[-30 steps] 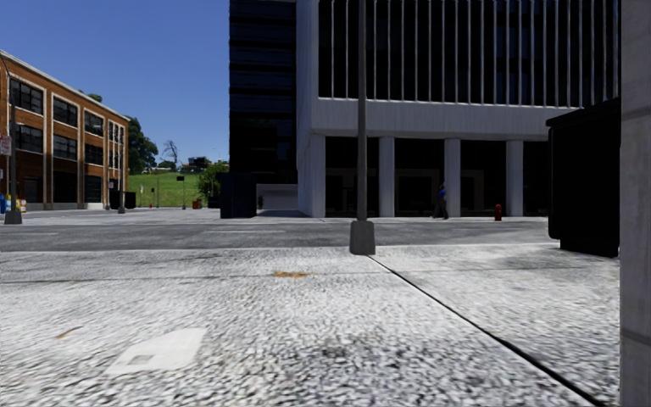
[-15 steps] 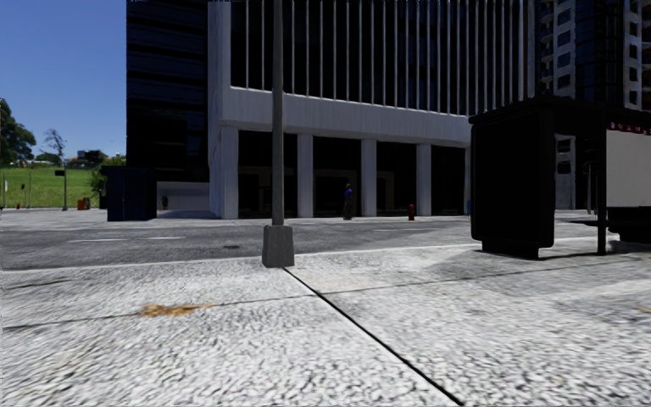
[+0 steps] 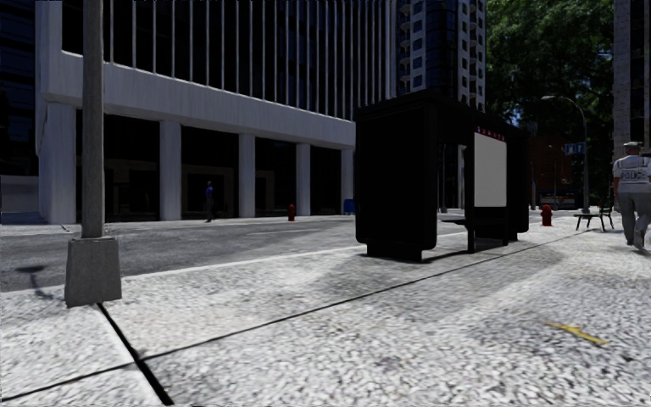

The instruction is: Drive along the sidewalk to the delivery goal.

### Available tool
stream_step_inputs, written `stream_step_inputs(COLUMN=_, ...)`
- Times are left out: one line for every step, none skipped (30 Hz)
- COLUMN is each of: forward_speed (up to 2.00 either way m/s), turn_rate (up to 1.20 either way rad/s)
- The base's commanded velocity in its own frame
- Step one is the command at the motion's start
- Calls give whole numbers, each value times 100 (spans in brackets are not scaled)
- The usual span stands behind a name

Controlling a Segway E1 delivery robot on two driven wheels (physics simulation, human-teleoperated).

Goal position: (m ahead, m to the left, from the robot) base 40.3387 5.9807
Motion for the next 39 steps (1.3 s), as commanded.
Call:
stream_step_inputs(forward_speed=200, turn_rate=-81)
stream_step_inputs(forward_speed=200, turn_rate=-81)
stream_step_inputs(forward_speed=200, turn_rate=-81)
stream_step_inputs(forward_speed=200, turn_rate=-81)
stream_step_inputs(forward_speed=200, turn_rate=-81)
stream_step_inputs(forward_speed=200, turn_rate=-81)
stream_step_inputs(forward_speed=200, turn_rate=-81)
stream_step_inputs(forward_speed=200, turn_rate=-81)
stream_step_inputs(forward_speed=200, turn_rate=-81)
stream_step_inputs(forward_speed=200, turn_rate=-81)
stream_step_inputs(forward_speed=200, turn_rate=-81)
stream_step_inputs(forward_speed=200, turn_rate=-81)
stream_step_inputs(forward_speed=200, turn_rate=-81)
stream_step_inputs(forward_speed=200, turn_rate=-81)
stream_step_inputs(forward_speed=200, turn_rate=-81)
stream_step_inputs(forward_speed=200, turn_rate=-81)
stream_step_inputs(forward_speed=200, turn_rate=-81)
stream_step_inputs(forward_speed=200, turn_rate=-81)
stream_step_inputs(forward_speed=200, turn_rate=-81)
stream_step_inputs(forward_speed=200, turn_rate=-81)
stream_step_inputs(forward_speed=200, turn_rate=-81)
stream_step_inputs(forward_speed=200, turn_rate=-81)
stream_step_inputs(forward_speed=200, turn_rate=-81)
stream_step_inputs(forward_speed=200, turn_rate=-81)
stream_step_inputs(forward_speed=200, turn_rate=-81)
stream_step_inputs(forward_speed=200, turn_rate=-81)
stream_step_inputs(forward_speed=200, turn_rate=-81)
stream_step_inputs(forward_speed=200, turn_rate=-81)
stream_step_inputs(forward_speed=200, turn_rate=-81)
stream_step_inputs(forward_speed=200, turn_rate=-81)
stream_step_inputs(forward_speed=200, turn_rate=-81)
stream_step_inputs(forward_speed=200, turn_rate=-73)
stream_step_inputs(forward_speed=200, turn_rate=0)
stream_step_inputs(forward_speed=200, turn_rate=0)
stream_step_inputs(forward_speed=200, turn_rate=0)
stream_step_inputs(forward_speed=200, turn_rate=0)
stream_step_inputs(forward_speed=200, turn_rate=0)
stream_step_inputs(forward_speed=200, turn_rate=0)
stream_step_inputs(forward_speed=200, turn_rate=0)
